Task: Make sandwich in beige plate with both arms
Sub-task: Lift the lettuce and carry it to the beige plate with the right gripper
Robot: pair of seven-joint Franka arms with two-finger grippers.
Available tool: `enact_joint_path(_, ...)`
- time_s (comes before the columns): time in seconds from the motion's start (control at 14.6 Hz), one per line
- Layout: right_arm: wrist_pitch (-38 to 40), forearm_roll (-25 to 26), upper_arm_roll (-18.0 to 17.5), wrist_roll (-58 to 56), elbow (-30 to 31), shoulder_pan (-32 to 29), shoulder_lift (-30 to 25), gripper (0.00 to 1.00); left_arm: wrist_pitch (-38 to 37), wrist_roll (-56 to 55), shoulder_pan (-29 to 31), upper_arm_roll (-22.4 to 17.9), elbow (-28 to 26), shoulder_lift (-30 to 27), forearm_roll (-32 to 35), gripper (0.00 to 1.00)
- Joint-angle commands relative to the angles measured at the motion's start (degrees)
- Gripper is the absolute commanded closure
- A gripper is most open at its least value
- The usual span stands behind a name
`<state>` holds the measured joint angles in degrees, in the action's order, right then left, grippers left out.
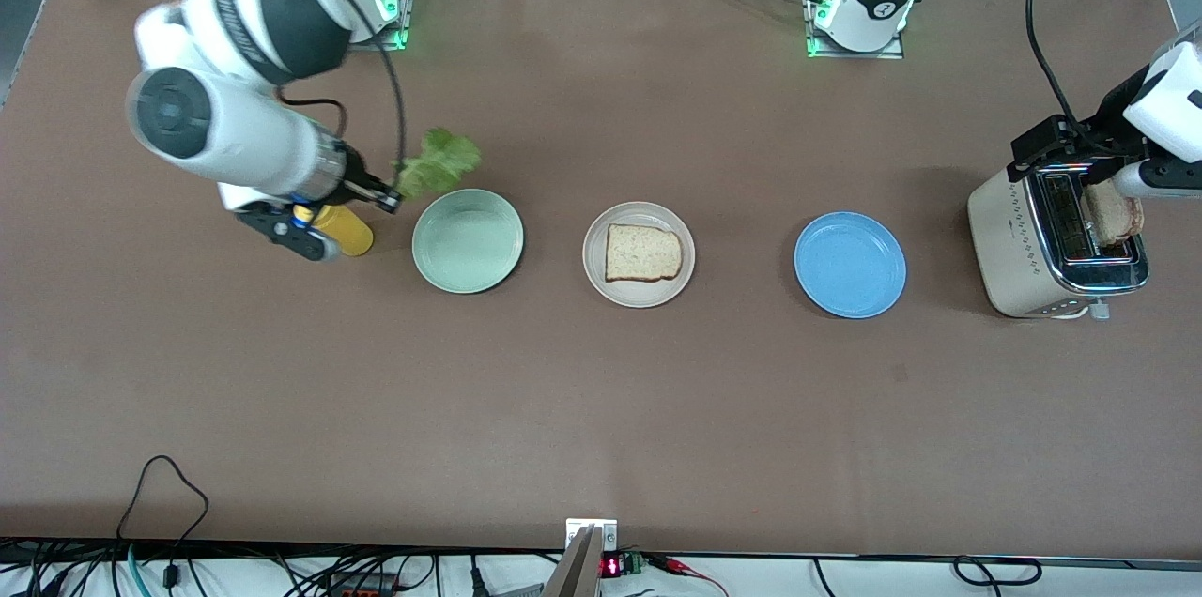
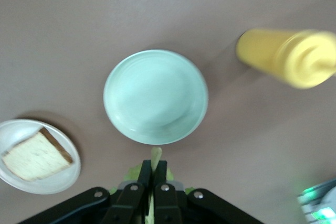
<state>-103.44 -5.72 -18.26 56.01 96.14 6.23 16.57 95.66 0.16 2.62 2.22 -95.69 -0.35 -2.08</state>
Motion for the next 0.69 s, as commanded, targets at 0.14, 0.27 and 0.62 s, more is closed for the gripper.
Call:
enact_joint_path(0.14,-9.0,-0.6,0.3,18.7,-1.4,6.7,6.5,1.00,-0.7,0.3,0.5,0.4,-0.1,-1.1,-0.3,0.00)
enact_joint_path(0.27,-14.6,-0.7,0.3,23.6,-1.4,8.3,9.1,1.00,-0.7,0.3,0.7,0.2,-0.2,-1.1,-0.4,0.00)
enact_joint_path(0.62,-28.3,-0.6,0.3,36.2,-5.1,13.5,18.6,1.00,-0.5,0.3,1.2,0.2,-0.5,-1.0,-0.3,0.00)
